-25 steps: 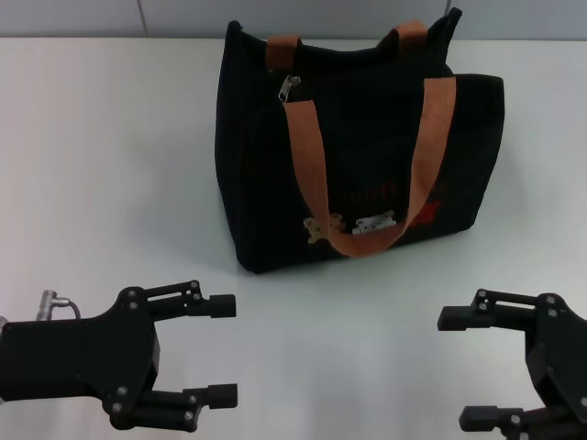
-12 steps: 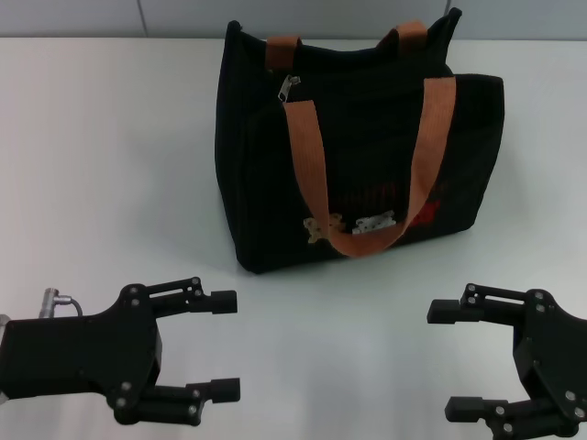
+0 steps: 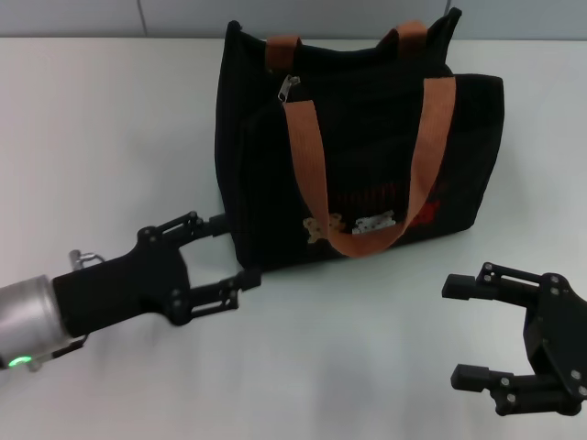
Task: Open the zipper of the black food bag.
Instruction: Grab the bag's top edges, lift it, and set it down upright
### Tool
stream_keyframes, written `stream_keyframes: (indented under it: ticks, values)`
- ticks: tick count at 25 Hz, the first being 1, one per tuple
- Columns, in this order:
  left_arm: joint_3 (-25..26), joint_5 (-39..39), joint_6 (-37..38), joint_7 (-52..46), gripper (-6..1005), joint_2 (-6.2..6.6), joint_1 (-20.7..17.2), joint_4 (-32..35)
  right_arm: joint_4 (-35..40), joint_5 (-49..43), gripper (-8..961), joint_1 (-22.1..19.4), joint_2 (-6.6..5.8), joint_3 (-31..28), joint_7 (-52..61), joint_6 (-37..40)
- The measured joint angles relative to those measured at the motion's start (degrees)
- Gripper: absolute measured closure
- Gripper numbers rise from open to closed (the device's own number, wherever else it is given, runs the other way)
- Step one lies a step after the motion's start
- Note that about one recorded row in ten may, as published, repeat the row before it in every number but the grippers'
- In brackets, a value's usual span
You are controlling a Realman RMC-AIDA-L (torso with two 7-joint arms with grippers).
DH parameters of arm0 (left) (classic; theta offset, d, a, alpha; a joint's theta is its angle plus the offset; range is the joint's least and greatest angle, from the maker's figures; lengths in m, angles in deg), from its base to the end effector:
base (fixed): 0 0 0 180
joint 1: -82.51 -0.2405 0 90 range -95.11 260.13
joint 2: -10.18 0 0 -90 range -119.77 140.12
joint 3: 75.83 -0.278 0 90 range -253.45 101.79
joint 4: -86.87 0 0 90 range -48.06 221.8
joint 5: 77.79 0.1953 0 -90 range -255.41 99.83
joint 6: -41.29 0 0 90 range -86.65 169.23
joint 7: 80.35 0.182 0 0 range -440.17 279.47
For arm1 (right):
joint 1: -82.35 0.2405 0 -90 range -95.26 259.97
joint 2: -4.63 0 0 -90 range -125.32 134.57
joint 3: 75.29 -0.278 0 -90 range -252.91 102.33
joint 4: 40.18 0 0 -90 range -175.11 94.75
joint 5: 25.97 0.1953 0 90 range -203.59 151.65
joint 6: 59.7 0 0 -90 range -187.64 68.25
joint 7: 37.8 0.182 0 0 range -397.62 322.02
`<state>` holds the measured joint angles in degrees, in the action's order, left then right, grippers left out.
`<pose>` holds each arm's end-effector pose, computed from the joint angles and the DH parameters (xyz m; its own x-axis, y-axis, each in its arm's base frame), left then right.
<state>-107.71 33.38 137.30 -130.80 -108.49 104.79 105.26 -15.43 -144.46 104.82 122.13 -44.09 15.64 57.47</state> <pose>-0.2832 0.2672 -0.0660 0.7092 0.1963 0.6771 0.4138 -0.8935 -0.1743 0.2560 0.2246 -0.0328 0.6705 -0.1571 -0.7251 -0.1828 -0.9822 0.0438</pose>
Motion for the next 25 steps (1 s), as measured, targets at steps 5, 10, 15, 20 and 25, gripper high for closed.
stream_keyframes:
  ticks: [5,10,15,20,25]
  values:
    - [0.26,-4.66,-8.76,5.68,188,-0.24,1.99,-5.8,-0.19,0.02,125,-0.37,0.1,-0.02,-0.11,-1.21]
    - [-0.09,-7.4,-10.85,10.48,190,-0.32,3.74,-9.31,-0.48,0.02,125,-0.61,0.47,-0.66,-0.14,-1.92]
    - [-0.02,-7.51,-12.74,13.08,193,-0.41,4.68,-10.66,-0.57,0.02,125,-1.09,0.53,-1.36,-0.16,-1.86]
    - [0.37,-8.18,-14.59,15.58,376,-0.49,5.05,-12.16,-0.59,0.03,124,-1.22,0.53,-1.91,-0.18,-2.05]
    - [0.42,-8.53,-15.78,15.92,495,-0.51,5.48,-12.49,-0.59,0.02,124,-1.13,0.51,-2.0,-0.18,-2.3]
